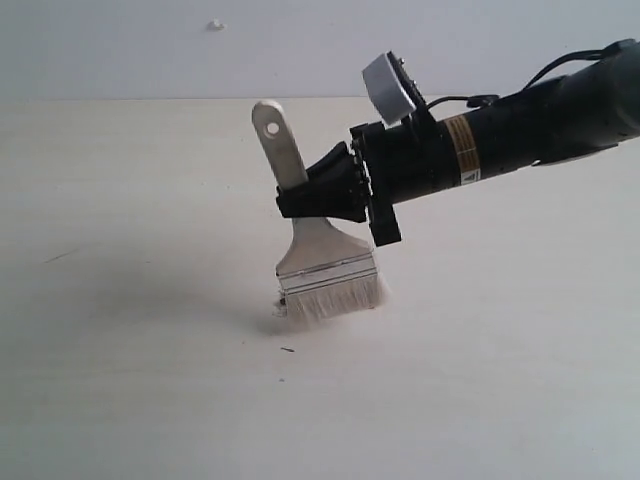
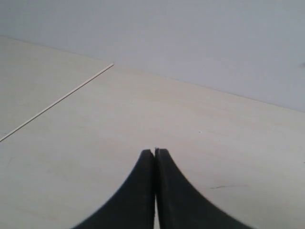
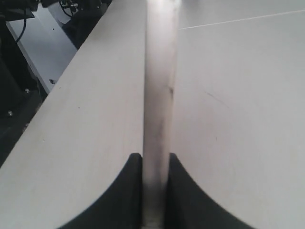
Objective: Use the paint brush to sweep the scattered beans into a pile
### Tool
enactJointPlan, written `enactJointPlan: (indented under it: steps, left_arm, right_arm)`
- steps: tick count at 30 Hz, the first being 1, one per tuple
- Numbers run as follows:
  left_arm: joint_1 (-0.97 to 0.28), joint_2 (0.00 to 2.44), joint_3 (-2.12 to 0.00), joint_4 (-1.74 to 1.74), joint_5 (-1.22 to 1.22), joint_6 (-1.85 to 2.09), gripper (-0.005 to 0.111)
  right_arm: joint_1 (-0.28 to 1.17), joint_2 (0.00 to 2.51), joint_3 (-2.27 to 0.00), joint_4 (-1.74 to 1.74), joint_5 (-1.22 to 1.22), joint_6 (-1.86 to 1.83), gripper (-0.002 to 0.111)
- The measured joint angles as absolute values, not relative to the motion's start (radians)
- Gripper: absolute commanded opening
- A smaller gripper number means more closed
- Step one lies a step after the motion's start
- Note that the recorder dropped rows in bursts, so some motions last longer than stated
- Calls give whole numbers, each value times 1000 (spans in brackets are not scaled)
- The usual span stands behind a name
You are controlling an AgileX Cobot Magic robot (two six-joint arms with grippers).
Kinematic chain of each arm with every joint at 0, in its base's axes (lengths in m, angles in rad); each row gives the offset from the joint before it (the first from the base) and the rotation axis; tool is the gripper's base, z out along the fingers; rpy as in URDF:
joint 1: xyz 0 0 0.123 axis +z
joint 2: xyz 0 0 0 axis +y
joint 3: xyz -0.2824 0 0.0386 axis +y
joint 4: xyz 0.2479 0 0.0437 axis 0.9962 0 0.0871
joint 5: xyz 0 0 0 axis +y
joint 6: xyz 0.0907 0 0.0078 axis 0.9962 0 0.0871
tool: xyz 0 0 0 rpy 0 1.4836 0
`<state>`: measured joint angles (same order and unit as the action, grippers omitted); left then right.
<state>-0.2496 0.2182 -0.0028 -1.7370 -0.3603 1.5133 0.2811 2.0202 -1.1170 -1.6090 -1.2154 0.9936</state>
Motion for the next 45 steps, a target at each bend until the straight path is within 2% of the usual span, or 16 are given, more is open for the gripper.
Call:
enactJointPlan:
  steps: [7,10,17,24,30,36,45]
  left_arm:
    - [-250,218,-3,-1737,-360,1513,0]
    - [-250,218,-3,-1737,-360,1513,0]
    - [-250,218,-3,-1737,-360,1513,0]
    - [-250,218,-3,-1737,-360,1513,0]
    - [-250,218,-3,-1737,-360,1513,0]
    - [-250,218,-3,-1737,-360,1513,0]
    - [-250,218,-3,-1737,-360,1513,0]
  right_arm:
    - [281,1846,-1117,-1617,-1200,1148,0]
    - [281,1765,-1117,-1621,-1057,1259,0]
    - [319,1626,-1072,-1610,-426,1481,0]
    - [552,1594,-954,-1618,381,1559,0]
    - [737,1651,-891,-1717,773,1833,0]
    - [822,1782,-886,-1726,972,2060,0]
    - [833,1987,-889,-1735,995,2121,0]
